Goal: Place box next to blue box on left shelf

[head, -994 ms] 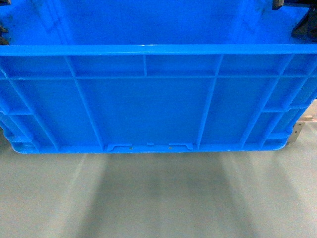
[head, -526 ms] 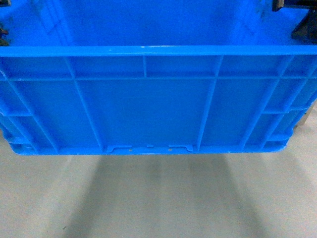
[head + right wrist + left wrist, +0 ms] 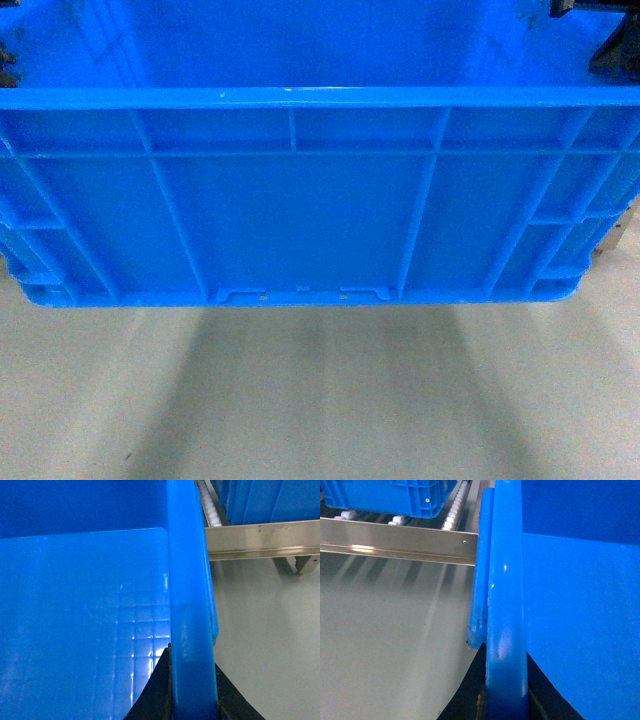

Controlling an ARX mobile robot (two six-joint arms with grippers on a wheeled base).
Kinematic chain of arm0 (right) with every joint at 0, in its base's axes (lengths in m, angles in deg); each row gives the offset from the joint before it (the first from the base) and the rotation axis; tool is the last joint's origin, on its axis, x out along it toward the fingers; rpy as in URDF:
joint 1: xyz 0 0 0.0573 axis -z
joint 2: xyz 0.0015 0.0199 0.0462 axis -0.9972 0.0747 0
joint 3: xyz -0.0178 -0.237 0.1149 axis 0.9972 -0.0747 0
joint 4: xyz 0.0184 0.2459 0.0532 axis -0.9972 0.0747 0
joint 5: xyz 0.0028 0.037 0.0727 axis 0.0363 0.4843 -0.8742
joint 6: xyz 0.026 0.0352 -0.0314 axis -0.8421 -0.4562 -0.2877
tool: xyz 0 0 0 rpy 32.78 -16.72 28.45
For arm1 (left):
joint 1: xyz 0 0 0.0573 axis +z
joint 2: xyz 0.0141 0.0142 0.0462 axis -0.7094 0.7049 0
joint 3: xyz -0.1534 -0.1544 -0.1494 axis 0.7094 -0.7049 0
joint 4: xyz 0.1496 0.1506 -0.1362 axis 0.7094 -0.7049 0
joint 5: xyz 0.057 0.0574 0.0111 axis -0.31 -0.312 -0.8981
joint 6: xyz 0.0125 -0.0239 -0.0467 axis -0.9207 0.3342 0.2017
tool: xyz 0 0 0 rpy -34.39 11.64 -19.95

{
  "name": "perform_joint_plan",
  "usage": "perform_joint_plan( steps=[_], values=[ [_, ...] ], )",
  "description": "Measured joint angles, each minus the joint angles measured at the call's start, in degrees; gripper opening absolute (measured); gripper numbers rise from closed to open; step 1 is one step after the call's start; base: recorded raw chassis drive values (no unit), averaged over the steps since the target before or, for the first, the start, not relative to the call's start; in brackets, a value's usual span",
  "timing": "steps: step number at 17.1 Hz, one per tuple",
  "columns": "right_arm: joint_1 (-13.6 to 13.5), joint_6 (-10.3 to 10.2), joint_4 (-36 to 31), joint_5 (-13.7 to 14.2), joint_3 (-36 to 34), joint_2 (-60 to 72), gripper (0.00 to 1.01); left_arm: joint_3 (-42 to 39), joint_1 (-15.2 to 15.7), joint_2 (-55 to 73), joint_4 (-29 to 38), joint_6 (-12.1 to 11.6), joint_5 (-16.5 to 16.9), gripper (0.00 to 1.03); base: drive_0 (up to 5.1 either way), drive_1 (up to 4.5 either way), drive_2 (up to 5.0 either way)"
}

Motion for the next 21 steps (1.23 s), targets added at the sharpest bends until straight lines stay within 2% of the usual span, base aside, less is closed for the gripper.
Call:
perform_joint_plan(
  steps=[21],
  values=[
    [0.0, 0.04, -0.15, 0.0, 0.0, -0.04, 0.09, 0.0, 0.0, -0.04, -0.07, 0.04, -0.07, 0.07, 0.0, 0.0, 0.0]
  ],
)
